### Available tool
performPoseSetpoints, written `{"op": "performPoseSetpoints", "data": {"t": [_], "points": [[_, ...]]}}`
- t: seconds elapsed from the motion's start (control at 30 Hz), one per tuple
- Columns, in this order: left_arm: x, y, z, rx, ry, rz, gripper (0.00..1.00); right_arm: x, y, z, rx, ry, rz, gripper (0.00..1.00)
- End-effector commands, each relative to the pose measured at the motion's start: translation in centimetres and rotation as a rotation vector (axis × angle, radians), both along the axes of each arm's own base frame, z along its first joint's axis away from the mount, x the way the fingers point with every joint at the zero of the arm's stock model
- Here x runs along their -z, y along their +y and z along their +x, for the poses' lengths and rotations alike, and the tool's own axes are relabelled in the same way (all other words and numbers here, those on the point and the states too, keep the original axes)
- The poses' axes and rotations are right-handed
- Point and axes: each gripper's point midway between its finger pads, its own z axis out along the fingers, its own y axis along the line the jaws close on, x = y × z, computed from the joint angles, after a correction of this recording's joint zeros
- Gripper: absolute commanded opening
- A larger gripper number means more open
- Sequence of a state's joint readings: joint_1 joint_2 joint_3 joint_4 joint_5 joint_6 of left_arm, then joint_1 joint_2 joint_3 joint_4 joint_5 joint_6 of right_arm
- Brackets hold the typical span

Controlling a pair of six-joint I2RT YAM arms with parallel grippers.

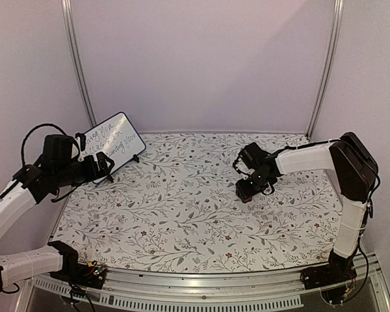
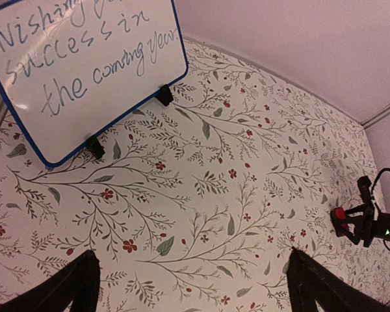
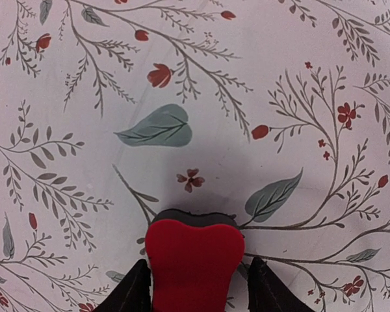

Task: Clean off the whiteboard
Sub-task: Pick up the whiteboard eraser from the center of the board.

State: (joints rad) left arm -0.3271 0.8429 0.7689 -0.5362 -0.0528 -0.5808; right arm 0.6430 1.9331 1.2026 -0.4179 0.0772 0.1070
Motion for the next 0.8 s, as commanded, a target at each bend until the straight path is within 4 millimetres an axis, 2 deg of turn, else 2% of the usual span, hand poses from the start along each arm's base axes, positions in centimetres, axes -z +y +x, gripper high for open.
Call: {"op": "performPoseSetpoints", "data": {"t": [0.0, 0.37, 0.43, 0.53, 0.77], "points": [[0.3, -0.3, -0.2, 0.013, 0.0, -0.002, 1.0, 0.1, 0.2, 0.0, -0.013, -0.01, -0.014, 0.47], [0.3, 0.0, -0.5, 0.004, 0.0, -0.001, 1.0, -1.2, 0.8, 0.0, -0.027, -0.027, 0.026, 0.47], [0.2, 0.0, -0.5, 0.003, -0.001, -0.002, 1.0, -1.4, 0.9, 0.0, -0.029, -0.029, 0.033, 0.45], [0.1, 0.0, -0.6, 0.004, -0.005, -0.003, 1.0, -1.4, 1.0, -0.1, -0.033, -0.025, 0.039, 0.35], [0.4, 0.0, -0.7, 0.006, 0.0, -0.002, 1.0, -2.1, 1.4, -0.3, -0.04, -0.029, 0.065, 0.33]]}}
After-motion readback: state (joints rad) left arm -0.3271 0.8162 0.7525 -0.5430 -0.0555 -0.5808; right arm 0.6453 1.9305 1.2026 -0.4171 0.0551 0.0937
